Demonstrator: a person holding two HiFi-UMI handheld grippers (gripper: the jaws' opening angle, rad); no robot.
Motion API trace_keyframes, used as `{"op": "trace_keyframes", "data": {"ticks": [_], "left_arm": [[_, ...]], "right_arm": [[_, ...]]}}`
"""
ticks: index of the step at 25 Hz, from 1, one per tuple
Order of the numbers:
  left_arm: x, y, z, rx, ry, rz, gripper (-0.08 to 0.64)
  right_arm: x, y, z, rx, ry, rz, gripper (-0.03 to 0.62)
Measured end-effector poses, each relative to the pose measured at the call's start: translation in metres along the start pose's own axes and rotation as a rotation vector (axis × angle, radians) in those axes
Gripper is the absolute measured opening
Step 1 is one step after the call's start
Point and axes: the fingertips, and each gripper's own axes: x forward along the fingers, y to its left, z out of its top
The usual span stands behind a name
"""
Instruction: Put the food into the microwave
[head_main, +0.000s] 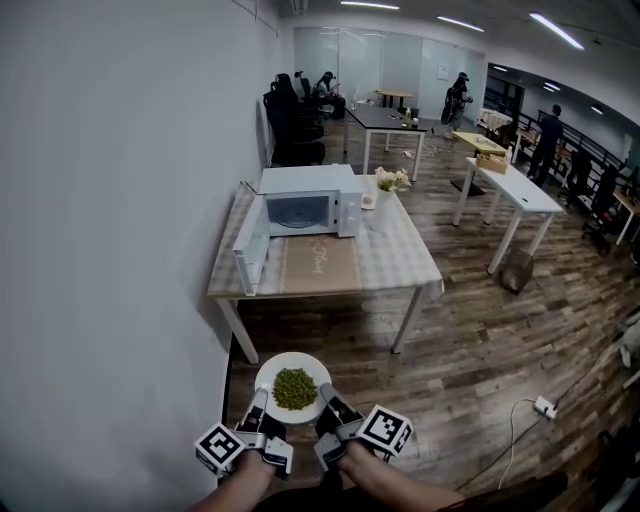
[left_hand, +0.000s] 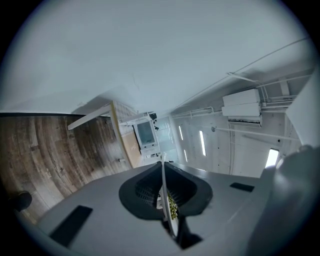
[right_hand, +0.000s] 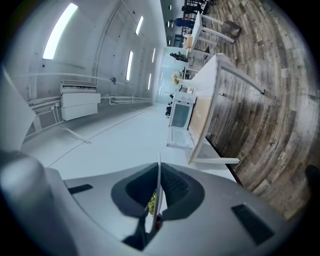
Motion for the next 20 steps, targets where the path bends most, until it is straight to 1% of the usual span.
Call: {"op": "trace_keyframes", "data": {"ticks": [4,9,13,17,20], "left_arm": [[0.022,-0.003,-0.005,0.006,-0.013,0.0,0.02],[0.043,-0.002,-0.011,0.012,-0.022,0.035,0.02],[0.06,-0.006,-0.011,0.014,-0.023,0.031,0.02],[0.078,-0.007,-0.009,0.025,-0.002,0.017,0.02],[0.094,0.001,-0.006,0.014,0.01,0.031,0.02]], "right_arm": [[0.011,-0.003,0.019,0.032,0.01,0.024,0.02],[0.017,-0.014,0.039,0.057,0.027,0.002,0.02],[0.027,-0.01,0.053,0.071,0.024,0.046,0.02],[0.036,-0.017,0.064,0.067,0.021,0.012,0.02],[0.051,-0.023,0.074,0.062,0.022,0.006,0.02]]}}
